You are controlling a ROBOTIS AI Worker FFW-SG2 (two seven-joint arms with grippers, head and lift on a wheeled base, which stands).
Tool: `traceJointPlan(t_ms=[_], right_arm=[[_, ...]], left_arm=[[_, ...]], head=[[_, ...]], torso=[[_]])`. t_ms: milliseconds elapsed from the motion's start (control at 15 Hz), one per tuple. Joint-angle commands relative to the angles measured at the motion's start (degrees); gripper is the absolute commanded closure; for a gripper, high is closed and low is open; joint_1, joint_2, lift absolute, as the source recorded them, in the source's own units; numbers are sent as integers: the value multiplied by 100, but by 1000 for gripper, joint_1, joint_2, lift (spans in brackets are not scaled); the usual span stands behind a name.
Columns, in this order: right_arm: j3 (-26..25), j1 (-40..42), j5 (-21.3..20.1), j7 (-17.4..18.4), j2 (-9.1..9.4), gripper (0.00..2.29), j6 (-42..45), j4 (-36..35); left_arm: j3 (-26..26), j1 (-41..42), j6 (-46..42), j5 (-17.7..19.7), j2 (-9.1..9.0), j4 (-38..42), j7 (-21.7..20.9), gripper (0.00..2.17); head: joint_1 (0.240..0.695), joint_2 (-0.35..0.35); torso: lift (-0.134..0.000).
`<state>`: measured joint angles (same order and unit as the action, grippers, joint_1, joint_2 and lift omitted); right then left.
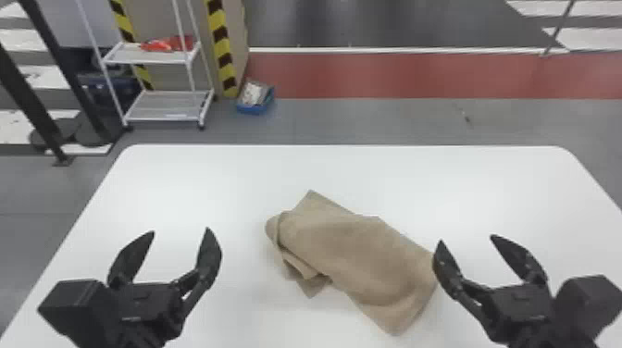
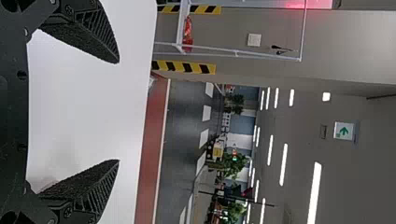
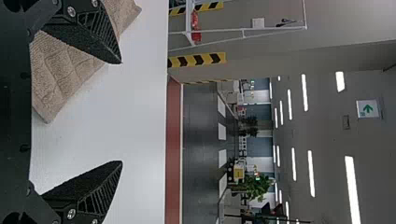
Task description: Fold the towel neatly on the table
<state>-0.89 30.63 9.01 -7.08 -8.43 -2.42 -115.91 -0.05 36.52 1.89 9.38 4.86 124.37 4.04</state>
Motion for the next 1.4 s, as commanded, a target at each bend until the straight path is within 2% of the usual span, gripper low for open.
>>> traceJointPlan(t_ms=[0, 800, 933, 1067, 1267, 1333], right_arm=[[-7, -31, -57, 5, 8, 127, -18, 7], [-121, -48, -128, -12, 43, 127, -300, -54], [-157, -48, -286, -109, 43, 127, -317, -98], [-464, -198, -699, -1049, 25, 127, -317, -239], [-1123, -567, -1578, -3115, -151, 127, -423, -467], [-1255, -699, -1806, -3633, -274, 127, -405, -511]], left_arm=[[-21, -31, 0, 3, -11, 0, 0, 130], [-39, -102, 299, -6, -3, 17, 0, 130], [-30, -102, 299, 12, 6, 17, 0, 130], [-30, -93, 299, 29, 15, 17, 0, 130], [-30, -84, 299, 47, 15, 8, 0, 130], [-30, -84, 299, 56, 15, 8, 0, 130]], head=[[695, 26], [695, 6], [695, 6], [695, 8], [695, 31], [695, 34]], torso=[[-124], [-124], [-124], [-124], [-124], [-124]])
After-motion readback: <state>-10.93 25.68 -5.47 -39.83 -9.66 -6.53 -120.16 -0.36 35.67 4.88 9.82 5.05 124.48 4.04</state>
